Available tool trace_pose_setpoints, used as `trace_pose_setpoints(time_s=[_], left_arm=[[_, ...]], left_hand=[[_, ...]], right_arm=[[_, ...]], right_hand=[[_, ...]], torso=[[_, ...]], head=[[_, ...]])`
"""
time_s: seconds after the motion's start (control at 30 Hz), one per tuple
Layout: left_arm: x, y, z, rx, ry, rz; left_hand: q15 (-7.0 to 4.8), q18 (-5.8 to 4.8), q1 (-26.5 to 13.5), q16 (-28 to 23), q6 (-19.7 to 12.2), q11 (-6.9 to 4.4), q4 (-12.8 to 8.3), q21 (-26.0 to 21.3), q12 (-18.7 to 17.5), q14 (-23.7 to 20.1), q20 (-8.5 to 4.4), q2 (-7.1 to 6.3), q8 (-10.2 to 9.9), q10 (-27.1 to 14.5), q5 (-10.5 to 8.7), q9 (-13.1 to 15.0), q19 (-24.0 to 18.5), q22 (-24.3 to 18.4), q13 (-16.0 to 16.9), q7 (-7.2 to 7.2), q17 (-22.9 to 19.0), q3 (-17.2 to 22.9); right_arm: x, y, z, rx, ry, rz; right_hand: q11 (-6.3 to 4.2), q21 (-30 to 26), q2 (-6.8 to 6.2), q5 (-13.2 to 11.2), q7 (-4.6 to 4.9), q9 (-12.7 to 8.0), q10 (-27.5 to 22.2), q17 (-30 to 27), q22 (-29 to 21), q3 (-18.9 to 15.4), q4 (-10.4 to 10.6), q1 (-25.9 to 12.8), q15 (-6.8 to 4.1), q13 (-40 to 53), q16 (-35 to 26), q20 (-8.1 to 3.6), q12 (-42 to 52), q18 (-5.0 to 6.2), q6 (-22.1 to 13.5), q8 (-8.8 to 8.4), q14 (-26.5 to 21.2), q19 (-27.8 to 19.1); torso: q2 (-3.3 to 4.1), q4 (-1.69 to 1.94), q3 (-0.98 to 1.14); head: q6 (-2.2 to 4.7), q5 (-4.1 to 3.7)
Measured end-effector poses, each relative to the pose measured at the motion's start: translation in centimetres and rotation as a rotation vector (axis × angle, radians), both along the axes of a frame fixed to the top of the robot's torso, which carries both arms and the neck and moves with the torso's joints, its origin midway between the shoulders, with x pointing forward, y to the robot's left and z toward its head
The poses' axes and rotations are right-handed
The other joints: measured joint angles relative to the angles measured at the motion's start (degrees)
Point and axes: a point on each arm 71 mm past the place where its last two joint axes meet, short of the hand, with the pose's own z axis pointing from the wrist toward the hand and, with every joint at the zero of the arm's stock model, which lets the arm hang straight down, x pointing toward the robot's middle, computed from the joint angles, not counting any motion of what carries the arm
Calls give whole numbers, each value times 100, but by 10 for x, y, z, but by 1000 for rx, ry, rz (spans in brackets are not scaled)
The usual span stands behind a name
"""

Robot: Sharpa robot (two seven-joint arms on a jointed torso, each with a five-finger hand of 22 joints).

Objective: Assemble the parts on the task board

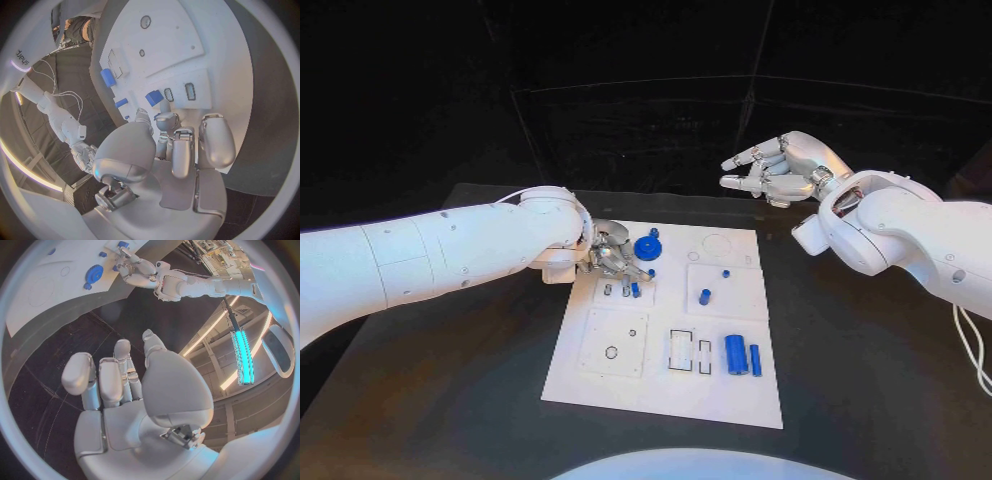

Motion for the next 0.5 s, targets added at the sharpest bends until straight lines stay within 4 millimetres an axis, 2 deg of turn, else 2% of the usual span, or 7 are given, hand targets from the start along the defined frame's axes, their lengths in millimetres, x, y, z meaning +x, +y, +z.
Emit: trace_pose_setpoints(time_s=[0.5], left_arm=[[0,-7,-1,16,18,-24]], left_hand=[[0,0,43,0,-21,0,-32,0,22,0,0,2,34,0,0,37,0,30,20,21,-1,32]], right_arm=[[1,2,0,-1,0,4]], right_hand=[[21,-22,0,34,0,0,-21,-8,-6,-15,15,0,0,-7,0,0,0,0,0,0,0,0]], torso=[[1,2,2]], head=[[-35,-10]])
